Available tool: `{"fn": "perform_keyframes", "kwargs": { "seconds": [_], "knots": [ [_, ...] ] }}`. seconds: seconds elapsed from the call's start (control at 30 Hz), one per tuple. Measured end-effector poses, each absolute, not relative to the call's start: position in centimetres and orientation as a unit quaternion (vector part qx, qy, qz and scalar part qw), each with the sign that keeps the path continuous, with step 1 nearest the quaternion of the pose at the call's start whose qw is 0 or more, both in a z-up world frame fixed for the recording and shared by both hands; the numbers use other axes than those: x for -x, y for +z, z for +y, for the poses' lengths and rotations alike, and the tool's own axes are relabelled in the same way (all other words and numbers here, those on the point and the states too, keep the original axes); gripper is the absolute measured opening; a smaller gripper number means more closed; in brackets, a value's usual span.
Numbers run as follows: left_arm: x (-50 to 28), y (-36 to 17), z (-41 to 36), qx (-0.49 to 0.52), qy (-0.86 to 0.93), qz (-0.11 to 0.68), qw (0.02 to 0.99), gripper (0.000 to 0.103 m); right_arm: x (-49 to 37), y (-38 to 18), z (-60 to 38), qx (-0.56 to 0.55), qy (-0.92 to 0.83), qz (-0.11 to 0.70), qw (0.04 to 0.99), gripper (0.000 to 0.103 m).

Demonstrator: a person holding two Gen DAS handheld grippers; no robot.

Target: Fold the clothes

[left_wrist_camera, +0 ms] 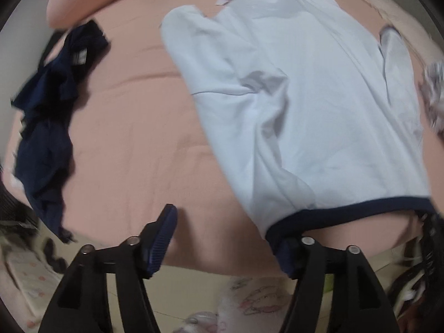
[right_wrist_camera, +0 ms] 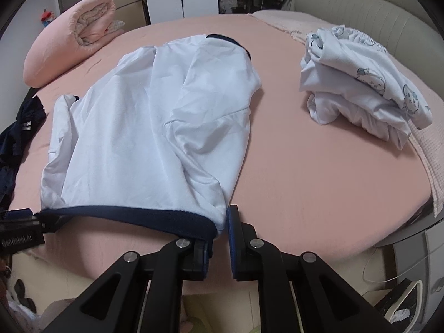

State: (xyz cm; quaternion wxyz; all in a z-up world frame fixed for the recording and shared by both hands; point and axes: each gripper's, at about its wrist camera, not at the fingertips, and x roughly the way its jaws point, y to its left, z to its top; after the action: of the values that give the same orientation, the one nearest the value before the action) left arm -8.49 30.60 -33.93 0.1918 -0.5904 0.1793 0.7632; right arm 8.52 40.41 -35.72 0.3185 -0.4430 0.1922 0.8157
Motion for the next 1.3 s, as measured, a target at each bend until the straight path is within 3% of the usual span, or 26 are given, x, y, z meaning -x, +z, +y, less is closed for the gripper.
{"fn": "perform_keyframes", "kwargs": {
  "seconds": [0.07, 0.13, 0.33, 0.6, 0.83, 1.0, 1.3],
  "knots": [
    [9.1, -33.7, 29.1, 0.607, 0.757, 0.132, 0.204, 0.066, -8.7, -35.5, 40.5, 0.447, 0.814, 0.194, 0.317, 0.031],
    [9.9, -33.3, 27.6, 0.617, 0.754, 0.079, 0.212, 0.066, -9.0, -35.1, 40.7, 0.447, 0.811, 0.195, 0.323, 0.043],
    [10.4, -32.7, 24.7, 0.63, 0.74, -0.014, 0.235, 0.07, -10.0, -33.5, 40.9, 0.436, 0.815, 0.214, 0.316, 0.047],
    [8.3, -30.3, 26.6, 0.612, 0.739, 0.025, 0.281, 0.07, -10.8, -30.9, 40.2, 0.417, 0.833, 0.211, 0.295, 0.048],
    [7.6, -28.6, 26.6, 0.586, 0.752, 0.048, 0.297, 0.07, -11.9, -28.3, 40.7, 0.379, 0.851, 0.246, 0.267, 0.057],
    [8.8, -28.4, 26.0, 0.576, 0.766, -0.04, 0.283, 0.07, -12.4, -27.8, 42.1, 0.366, 0.845, 0.26, 0.291, 0.06],
    [13.5, -30.3, 26.6, 0.56, 0.787, -0.127, 0.226, 0.07, -11.9, -29.1, 44.9, 0.367, 0.831, 0.294, 0.296, 0.06]
  ]
}}
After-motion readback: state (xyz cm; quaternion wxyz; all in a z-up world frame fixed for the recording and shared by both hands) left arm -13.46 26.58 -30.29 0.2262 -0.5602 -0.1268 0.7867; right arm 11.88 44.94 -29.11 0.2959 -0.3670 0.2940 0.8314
